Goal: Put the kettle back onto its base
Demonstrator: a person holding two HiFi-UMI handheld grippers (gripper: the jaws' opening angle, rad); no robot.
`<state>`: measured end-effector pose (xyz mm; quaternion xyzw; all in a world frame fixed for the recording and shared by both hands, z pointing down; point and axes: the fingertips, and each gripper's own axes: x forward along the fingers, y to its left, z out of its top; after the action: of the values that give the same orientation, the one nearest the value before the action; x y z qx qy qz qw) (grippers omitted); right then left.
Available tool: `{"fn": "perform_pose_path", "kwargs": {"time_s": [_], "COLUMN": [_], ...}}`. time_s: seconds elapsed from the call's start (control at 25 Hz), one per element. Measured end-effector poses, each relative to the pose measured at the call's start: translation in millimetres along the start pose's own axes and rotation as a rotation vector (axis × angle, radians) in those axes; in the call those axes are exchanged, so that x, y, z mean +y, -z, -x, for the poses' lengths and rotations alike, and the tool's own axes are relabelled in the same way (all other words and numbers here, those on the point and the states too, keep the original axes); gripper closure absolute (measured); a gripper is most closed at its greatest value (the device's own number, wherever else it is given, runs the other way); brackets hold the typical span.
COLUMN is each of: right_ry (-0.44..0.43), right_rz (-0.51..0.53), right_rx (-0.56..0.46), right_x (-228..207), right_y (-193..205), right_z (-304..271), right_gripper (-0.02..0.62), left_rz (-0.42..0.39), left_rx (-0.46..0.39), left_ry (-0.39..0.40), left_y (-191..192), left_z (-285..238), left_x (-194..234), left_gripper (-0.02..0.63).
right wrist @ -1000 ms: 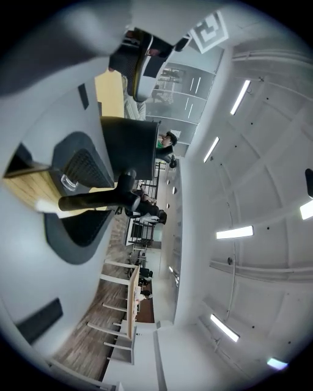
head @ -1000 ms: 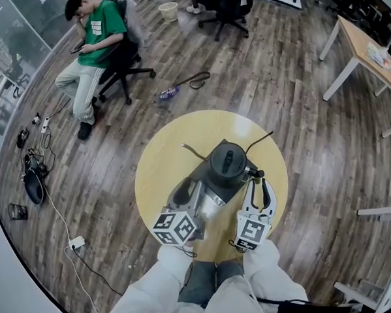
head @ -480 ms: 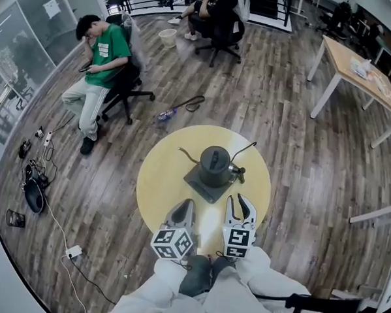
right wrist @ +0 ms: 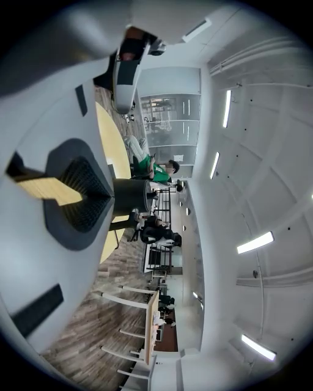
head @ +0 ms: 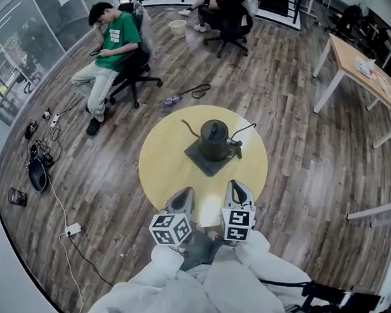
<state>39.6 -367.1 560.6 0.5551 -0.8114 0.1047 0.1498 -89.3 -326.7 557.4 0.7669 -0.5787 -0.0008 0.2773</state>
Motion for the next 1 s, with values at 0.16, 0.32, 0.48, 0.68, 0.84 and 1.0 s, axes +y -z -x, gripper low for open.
{"fn": "perform_pose_path", "kwargs": {"time_s": [0.16, 0.32, 0.48, 0.68, 0.84, 1.0], "right_ry": [0.011, 0.017, 0.031, 0.055, 0.073, 0.096], "right_rz": [-0.011, -0.016, -0.019, -0.013, -0.016, -0.031], "right_rx": [0.02, 0.01, -0.019, -0.037, -0.056, -0.063], "right_x": [-3, 5, 14, 38, 58, 75], "right_y": [9, 7, 1, 1, 4, 3], "right_z": [10, 20, 36, 68, 96, 118], "right_gripper": [0.583, 0.583, 0.583, 0.583, 0.583, 0.583], "left_rz": [-0.024, -0.036, -0.063, -0.09, -0.09, -0.103], "left_rx": [0.013, 0.008, 0.006, 0.003, 0.003, -0.003], "left_ry": [0.029, 0.076, 0.108, 0.135, 0.123, 0.124], "left_y": [3, -4, -5, 3, 10, 4], "left_z": [9, 22, 35, 64, 89, 112], "left_x": [-14, -25, -35, -37, -33, -35], "left_gripper": [0.604, 0.604, 0.604, 0.604, 0.604, 0.604]}}
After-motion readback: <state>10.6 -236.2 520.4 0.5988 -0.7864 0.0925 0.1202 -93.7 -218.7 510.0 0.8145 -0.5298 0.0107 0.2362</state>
